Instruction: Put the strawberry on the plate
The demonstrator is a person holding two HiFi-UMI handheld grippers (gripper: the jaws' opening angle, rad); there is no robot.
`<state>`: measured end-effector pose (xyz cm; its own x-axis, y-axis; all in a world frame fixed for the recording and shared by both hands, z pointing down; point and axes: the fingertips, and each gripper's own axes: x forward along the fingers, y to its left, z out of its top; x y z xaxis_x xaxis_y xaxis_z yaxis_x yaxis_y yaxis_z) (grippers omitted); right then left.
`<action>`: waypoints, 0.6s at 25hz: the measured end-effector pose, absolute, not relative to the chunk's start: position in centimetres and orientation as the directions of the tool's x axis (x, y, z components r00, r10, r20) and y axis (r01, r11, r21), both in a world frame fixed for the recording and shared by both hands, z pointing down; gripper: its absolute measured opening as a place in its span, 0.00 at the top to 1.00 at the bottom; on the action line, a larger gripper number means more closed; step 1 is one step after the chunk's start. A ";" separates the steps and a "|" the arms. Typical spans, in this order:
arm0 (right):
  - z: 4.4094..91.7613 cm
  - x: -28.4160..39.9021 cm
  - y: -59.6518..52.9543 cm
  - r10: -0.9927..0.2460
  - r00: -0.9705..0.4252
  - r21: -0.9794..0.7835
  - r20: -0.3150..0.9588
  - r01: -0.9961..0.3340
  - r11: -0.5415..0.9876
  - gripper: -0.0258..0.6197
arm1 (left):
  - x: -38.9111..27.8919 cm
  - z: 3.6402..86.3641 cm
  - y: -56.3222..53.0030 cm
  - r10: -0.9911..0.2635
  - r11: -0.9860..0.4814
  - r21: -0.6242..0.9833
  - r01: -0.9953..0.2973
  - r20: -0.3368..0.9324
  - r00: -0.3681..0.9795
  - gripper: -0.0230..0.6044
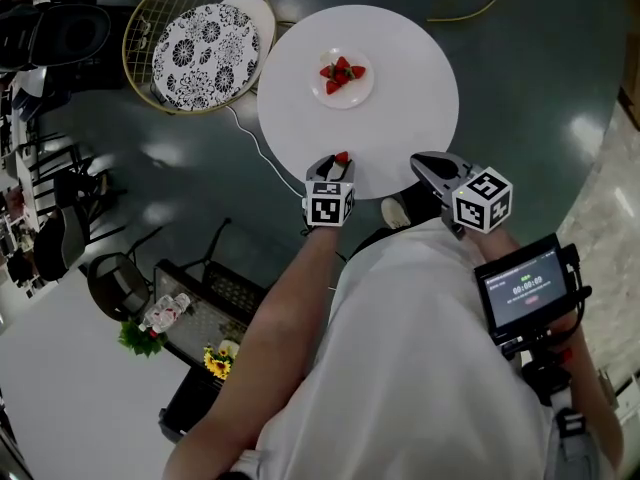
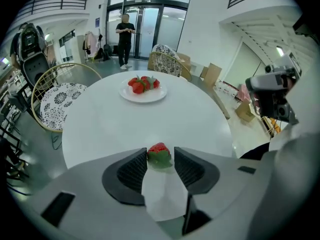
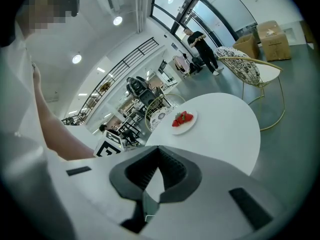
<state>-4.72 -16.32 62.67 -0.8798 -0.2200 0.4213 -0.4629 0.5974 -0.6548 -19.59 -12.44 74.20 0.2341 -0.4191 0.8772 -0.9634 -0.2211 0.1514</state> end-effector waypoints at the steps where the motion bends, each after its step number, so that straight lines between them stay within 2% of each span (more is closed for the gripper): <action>1: 62.6 -4.7 -16.4 -0.220 -0.880 -0.655 0.421 -0.462 0.598 0.95 | -19.8 74.2 -12.5 -0.418 -0.217 0.146 -0.965 0.880 0.227 0.72; 15: 61.7 -5.8 -16.8 -0.201 -0.889 -0.655 0.412 -0.442 0.612 0.95 | -19.8 72.5 -12.9 -0.446 -0.204 0.158 -0.966 0.864 0.235 0.73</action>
